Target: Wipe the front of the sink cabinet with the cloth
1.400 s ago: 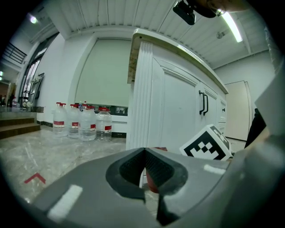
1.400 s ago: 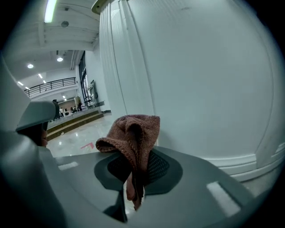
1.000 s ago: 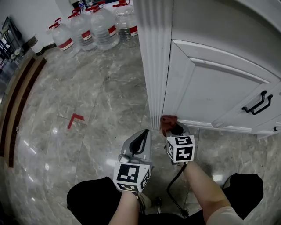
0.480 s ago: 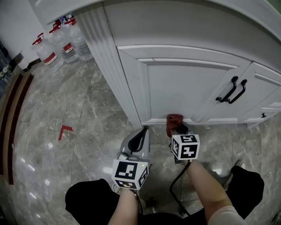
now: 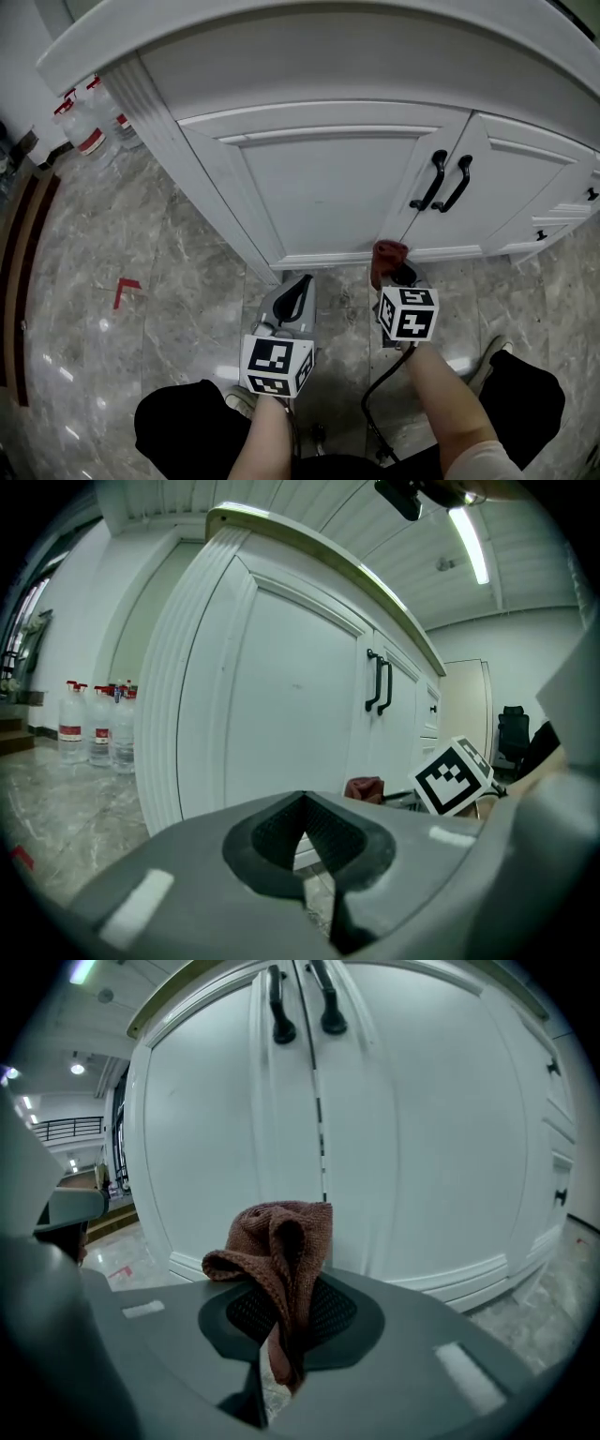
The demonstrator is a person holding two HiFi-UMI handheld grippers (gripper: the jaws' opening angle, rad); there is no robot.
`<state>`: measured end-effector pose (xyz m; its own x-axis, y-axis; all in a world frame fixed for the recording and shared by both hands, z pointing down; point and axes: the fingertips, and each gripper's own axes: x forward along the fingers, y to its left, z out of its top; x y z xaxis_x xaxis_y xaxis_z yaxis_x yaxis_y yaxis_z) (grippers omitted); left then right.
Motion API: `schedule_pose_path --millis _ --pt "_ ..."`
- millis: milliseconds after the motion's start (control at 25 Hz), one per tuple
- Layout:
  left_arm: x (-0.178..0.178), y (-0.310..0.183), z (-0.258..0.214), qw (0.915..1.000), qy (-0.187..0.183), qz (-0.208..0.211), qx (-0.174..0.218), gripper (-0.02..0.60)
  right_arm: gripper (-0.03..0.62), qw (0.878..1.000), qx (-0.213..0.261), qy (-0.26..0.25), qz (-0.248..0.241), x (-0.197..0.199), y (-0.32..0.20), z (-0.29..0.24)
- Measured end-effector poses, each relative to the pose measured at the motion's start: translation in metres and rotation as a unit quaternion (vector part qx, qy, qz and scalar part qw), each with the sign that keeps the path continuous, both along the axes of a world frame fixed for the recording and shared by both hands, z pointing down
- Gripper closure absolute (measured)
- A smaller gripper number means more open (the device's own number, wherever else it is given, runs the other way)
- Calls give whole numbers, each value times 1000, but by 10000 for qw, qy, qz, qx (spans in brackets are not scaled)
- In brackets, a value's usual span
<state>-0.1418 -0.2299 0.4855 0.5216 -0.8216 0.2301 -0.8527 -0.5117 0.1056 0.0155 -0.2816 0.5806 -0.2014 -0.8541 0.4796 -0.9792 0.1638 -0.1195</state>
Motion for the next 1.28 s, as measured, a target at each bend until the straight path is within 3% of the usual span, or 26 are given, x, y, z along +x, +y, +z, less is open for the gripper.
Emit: schedule_pose_path --millis 120,280,640,840,1040,1280 --pt "3 3 -5 9999 59 -116 18 580 516 9999 63 -97 -78 3 8 -8" --pt "13 2 -23 9994 190 -245 132 580 516 9973 616 -228 -325 -3 18 -49" --pt "73 12 -122 9911 569 -192 1190 580 516 9753 1982 -292 -930 9 49 -184" --pt "104 21 -160 9864 256 -191 1611 580 516 9603 2530 -418 -1102 36 47 -258" --pt "117 27 -192 9807 190 -380 1909 580 516 9485 2770 -405 -1480 46 37 -311" --pt "141 29 -197 9797 292 -486 1921 580 515 9462 2700 9 -1782 50 22 -336"
